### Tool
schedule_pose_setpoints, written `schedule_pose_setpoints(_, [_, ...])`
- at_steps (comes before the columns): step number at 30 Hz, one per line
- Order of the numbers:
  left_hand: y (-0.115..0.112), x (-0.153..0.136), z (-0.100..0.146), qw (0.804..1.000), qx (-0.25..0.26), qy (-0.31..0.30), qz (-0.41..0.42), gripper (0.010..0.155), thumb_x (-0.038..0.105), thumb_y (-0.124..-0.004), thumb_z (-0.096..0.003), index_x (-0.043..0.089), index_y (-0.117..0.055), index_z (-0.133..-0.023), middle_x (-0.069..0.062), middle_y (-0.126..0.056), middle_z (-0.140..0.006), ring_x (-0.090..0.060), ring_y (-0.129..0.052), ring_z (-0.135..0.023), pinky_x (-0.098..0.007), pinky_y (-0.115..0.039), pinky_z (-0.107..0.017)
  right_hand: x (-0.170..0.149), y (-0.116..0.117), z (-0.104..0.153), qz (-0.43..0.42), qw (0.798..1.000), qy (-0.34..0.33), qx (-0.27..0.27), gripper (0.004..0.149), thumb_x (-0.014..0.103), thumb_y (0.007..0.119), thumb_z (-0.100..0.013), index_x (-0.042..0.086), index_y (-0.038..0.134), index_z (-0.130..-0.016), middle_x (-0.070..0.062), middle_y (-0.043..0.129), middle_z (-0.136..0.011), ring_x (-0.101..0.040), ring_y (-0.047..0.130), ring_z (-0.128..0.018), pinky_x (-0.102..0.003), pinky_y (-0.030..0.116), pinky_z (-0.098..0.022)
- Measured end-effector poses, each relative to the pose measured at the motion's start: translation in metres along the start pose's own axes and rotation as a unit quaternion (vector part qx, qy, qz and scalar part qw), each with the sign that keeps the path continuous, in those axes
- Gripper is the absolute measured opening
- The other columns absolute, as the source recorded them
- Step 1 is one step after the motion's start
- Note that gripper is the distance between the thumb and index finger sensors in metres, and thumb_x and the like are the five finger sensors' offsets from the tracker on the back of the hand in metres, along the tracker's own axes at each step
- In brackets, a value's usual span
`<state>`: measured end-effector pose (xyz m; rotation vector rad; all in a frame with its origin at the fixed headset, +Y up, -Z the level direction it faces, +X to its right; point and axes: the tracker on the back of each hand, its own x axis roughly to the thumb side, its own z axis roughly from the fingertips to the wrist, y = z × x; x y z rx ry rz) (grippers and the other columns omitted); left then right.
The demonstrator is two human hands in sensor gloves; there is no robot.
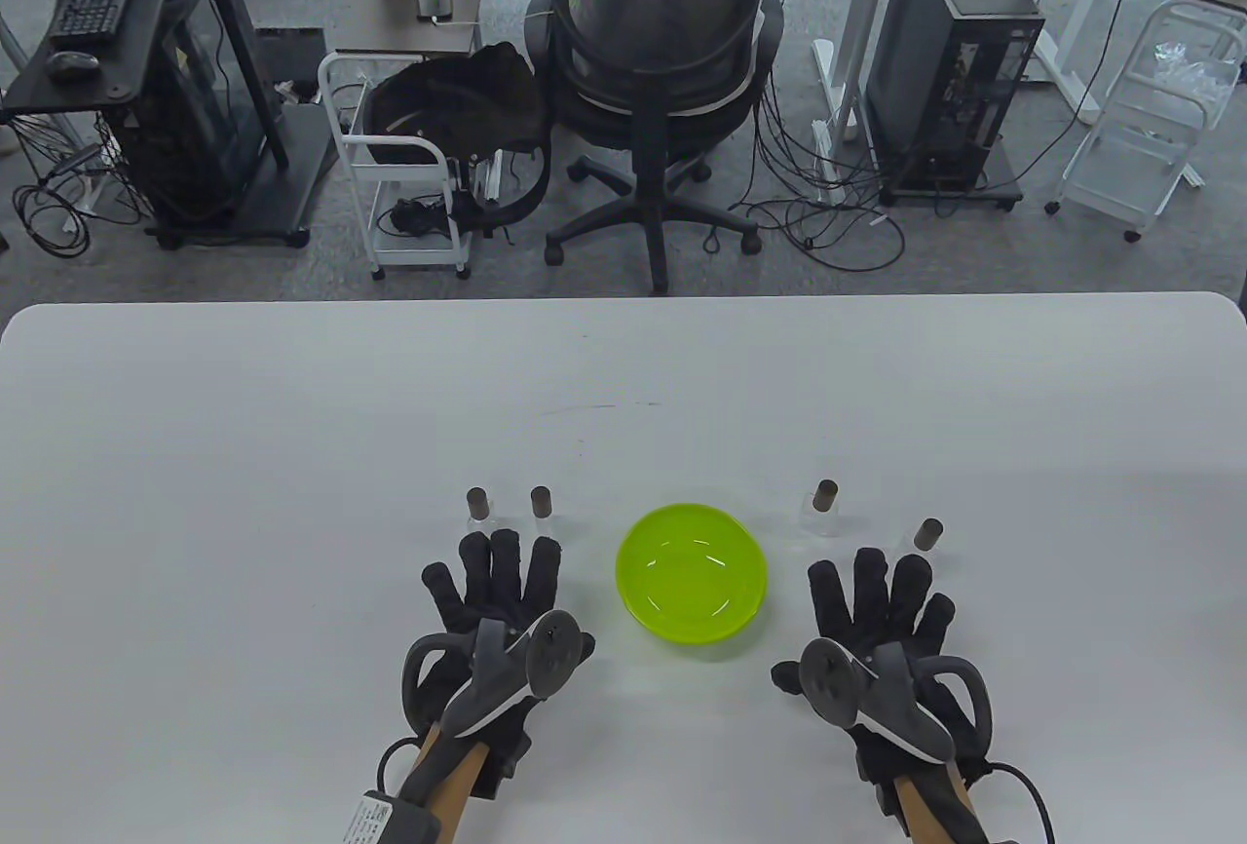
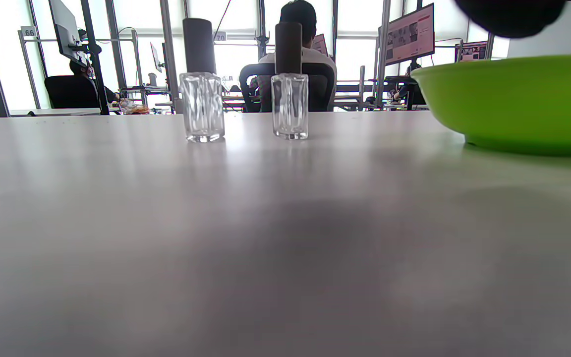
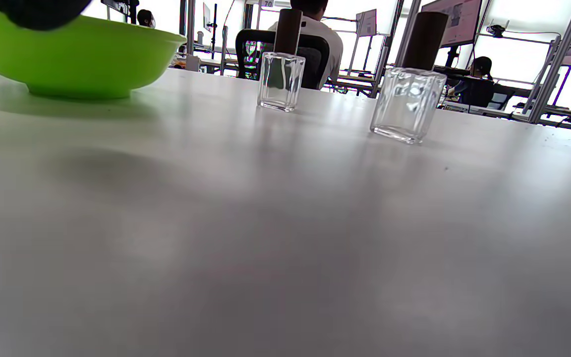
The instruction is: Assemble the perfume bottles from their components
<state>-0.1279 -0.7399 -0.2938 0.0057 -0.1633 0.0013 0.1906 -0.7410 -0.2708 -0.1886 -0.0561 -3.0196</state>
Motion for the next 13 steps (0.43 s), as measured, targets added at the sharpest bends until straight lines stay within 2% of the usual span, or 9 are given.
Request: schedule_pose_setpoints(13, [-0.0008,0.0029,0.0015,1.0,-0.003,0.001,-0.008,0.099,0.074,-0.055,-0.046,0.022,-0.01,-0.118,-0.027,-0.015,-0.124,-0.059,-0.018,-0.113,-0.08,-0.019,-0.074,0.0015,0.0013,0.0008,0.005,1.0,-0.005,0.0,0.101,0.071,0.057,-0.048,0.015,0.01,-0.117,-0.037,0.009,-0.119,-0.075,0.012,-0.101,-0.084,0.028,-0.067])
